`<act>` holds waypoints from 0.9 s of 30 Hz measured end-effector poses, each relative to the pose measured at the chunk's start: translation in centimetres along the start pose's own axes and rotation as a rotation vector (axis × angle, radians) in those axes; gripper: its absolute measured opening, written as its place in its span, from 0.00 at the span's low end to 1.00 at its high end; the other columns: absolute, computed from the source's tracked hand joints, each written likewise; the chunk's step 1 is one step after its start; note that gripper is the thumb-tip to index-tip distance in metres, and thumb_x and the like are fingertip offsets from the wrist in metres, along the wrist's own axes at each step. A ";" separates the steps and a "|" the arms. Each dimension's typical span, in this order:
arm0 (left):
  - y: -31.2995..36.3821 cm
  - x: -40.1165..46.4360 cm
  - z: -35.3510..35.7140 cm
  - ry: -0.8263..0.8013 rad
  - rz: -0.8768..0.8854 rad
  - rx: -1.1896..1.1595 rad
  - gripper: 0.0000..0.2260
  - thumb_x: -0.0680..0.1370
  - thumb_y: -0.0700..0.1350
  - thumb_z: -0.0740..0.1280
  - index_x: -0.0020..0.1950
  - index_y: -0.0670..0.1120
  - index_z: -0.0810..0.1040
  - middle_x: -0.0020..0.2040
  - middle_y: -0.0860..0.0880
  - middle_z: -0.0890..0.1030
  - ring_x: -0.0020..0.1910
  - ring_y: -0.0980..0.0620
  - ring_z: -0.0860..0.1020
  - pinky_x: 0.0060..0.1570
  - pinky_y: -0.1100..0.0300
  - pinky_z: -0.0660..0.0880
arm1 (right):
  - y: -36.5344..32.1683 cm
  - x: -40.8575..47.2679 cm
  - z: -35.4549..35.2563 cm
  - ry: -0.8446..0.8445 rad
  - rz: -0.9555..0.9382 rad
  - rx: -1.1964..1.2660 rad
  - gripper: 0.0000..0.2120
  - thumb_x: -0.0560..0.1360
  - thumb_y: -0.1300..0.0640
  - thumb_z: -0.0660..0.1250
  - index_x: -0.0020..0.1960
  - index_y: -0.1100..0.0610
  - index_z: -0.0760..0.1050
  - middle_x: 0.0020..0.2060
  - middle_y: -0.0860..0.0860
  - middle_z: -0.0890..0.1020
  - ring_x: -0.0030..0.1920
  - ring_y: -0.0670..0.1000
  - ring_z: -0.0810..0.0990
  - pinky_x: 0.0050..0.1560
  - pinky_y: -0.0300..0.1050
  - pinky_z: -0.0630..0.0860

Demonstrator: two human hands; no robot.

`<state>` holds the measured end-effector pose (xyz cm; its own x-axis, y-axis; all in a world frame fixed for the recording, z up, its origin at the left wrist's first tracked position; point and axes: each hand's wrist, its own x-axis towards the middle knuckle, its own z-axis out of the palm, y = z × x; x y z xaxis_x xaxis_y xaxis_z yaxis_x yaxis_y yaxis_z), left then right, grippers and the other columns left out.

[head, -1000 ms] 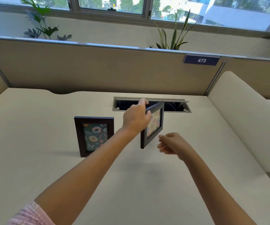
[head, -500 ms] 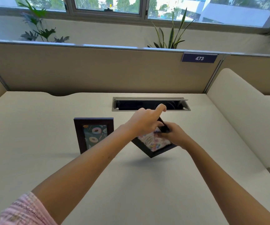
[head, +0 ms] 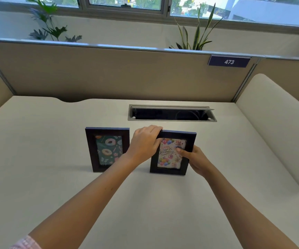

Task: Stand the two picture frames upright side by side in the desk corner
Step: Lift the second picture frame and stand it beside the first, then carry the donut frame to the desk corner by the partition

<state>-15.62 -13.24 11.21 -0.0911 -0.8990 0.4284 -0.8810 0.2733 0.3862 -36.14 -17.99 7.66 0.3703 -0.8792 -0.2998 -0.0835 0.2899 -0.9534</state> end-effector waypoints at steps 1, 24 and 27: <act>-0.1 -0.1 0.0 -0.001 -0.003 0.014 0.17 0.78 0.47 0.63 0.66 0.44 0.71 0.62 0.45 0.78 0.60 0.46 0.75 0.61 0.47 0.69 | 0.0 0.1 0.1 -0.006 0.006 -0.008 0.17 0.75 0.63 0.67 0.63 0.58 0.73 0.58 0.56 0.81 0.61 0.58 0.78 0.62 0.60 0.74; -7.5 -3.5 -9.5 -0.282 -0.491 0.398 0.35 0.74 0.59 0.65 0.75 0.49 0.53 0.72 0.45 0.66 0.73 0.42 0.59 0.67 0.38 0.54 | -4.8 -1.3 4.1 0.576 -0.624 -0.461 0.21 0.72 0.45 0.66 0.59 0.55 0.72 0.60 0.53 0.76 0.61 0.50 0.71 0.61 0.51 0.70; -8.6 -4.0 -10.8 -0.303 -0.426 0.463 0.17 0.76 0.50 0.65 0.63 0.49 0.69 0.60 0.47 0.77 0.60 0.45 0.71 0.57 0.43 0.64 | -5.7 -1.6 6.2 0.623 -0.843 -0.623 0.11 0.73 0.55 0.67 0.54 0.57 0.76 0.54 0.54 0.79 0.58 0.52 0.73 0.59 0.45 0.68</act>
<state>-2.63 -8.33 14.96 0.2399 -0.9698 0.0440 -0.9700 -0.2375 0.0527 -30.52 -15.87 13.79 0.0302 -0.7846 0.6193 -0.5243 -0.5399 -0.6585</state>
